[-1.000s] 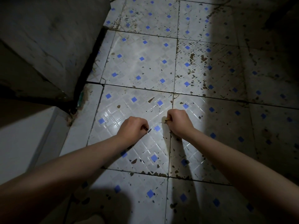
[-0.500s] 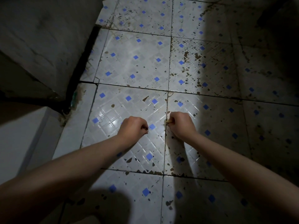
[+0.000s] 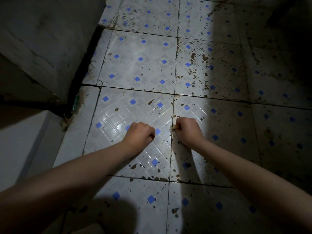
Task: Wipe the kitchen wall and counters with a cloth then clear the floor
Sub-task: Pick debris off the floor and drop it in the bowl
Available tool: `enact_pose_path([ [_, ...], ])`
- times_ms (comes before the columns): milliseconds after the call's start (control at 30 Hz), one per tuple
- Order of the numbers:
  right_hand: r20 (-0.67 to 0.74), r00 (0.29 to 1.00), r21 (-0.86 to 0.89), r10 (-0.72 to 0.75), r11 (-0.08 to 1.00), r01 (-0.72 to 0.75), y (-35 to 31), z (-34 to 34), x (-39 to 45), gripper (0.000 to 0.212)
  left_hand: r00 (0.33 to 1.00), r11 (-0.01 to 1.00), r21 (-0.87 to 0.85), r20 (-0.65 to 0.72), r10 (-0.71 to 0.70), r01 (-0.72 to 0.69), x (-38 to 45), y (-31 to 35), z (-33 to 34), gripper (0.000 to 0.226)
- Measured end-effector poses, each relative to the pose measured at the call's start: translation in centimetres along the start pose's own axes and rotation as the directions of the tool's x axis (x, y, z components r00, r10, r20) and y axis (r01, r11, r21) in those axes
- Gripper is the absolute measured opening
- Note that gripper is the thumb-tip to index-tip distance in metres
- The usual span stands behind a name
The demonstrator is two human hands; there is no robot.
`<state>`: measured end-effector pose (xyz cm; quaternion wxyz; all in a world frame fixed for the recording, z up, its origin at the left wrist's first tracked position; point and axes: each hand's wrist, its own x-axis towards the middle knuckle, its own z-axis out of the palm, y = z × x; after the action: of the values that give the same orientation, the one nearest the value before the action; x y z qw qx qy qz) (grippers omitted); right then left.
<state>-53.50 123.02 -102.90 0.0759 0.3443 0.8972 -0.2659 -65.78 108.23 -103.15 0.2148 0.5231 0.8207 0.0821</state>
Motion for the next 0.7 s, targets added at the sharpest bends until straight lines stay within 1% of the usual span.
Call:
enact_pose_path([
  [100, -0.002, 1.000, -0.005, -0.005, 1.000, 0.005, 0.0, 0.0, -0.2, 0.014, 1.000, 1.000, 0.001, 0.006, -0.015, 0.015, -0.1, 0.0, 0.4, 0.019],
  [233, -0.001, 1.000, -0.007, 0.010, 1.000, -0.010, 0.1, 0.0, -0.4, 0.015, 0.998, 0.994, -0.094, 0.026, -0.055, 0.058, -0.3, -0.5, 0.6, 0.015],
  [367, 0.011, 1.000, 0.010, 0.018, 1.000, -0.018, 0.1, -0.2, -0.8, 0.015, 0.984, 0.958, -0.231, -0.011, -0.179, 0.171, 0.1, -1.0, -0.2, 0.012],
  [500, 0.007, 1.000, 0.032, 0.022, 0.999, -0.022, 0.1, -0.3, -1.3, 0.011, 0.957, 0.911, -0.322, -0.045, -0.287, 0.258, 0.8, -1.2, -1.0, 0.011],
  [567, 0.009, 1.000, 0.043, 0.030, 0.999, -0.030, 0.2, -0.5, -1.6, 0.010, 0.949, 0.899, -0.342, -0.053, -0.310, 0.275, 0.8, -1.2, -1.2, 0.011],
  [700, -0.004, 0.995, 0.092, 0.095, 0.991, -0.094, 1.1, -0.9, -2.2, 0.010, 0.948, 0.899, -0.332, -0.041, -0.316, 0.285, 0.4, -1.0, -1.2, 0.011],
])
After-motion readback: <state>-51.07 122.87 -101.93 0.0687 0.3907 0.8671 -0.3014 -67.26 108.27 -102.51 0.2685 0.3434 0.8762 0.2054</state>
